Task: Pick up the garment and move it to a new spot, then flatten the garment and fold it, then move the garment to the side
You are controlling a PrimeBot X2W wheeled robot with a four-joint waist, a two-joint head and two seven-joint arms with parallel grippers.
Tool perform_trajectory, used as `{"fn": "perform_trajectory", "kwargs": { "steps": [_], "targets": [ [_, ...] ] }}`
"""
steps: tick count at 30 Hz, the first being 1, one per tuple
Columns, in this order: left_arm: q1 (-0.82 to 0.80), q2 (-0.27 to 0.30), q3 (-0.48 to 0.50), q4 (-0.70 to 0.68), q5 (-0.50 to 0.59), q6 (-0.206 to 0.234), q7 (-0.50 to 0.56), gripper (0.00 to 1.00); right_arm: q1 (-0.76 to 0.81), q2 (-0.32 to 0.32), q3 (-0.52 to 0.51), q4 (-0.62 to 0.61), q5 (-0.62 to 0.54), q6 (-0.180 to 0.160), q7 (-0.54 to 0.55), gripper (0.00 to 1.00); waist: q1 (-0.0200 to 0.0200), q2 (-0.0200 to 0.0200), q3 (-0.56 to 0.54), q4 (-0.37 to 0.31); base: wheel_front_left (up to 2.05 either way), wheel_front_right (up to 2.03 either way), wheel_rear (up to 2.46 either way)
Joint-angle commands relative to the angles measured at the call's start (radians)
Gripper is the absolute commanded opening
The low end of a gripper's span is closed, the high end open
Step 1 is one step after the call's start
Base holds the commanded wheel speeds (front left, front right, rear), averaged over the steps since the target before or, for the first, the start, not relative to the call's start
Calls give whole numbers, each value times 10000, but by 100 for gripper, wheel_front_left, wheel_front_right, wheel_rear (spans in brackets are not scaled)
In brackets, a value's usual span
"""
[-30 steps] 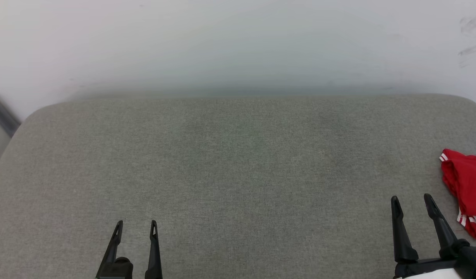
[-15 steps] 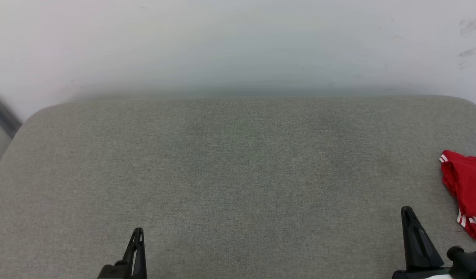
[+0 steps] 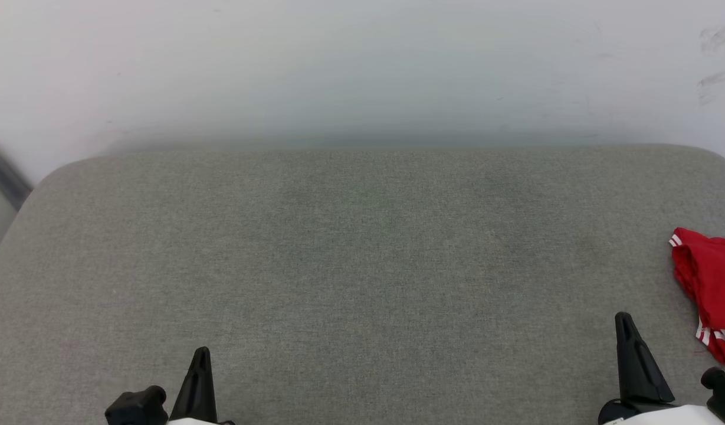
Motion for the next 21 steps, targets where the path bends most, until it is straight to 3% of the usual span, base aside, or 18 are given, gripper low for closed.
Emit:
{"fn": "perform_trajectory", "kwargs": {
  "steps": [1,21],
  "targets": [
    [-313,45,82,-44,-508,-100,64,0,-330,-115,9,-41,513,-1,82,0,0,0,2,-4,0,0,0],
    [-959,52,404,447,-3966,-690,721,0,-939,-219,16,510,3810,-1,758,0,0,0,31,-62,0,0,0]
  ]
}}
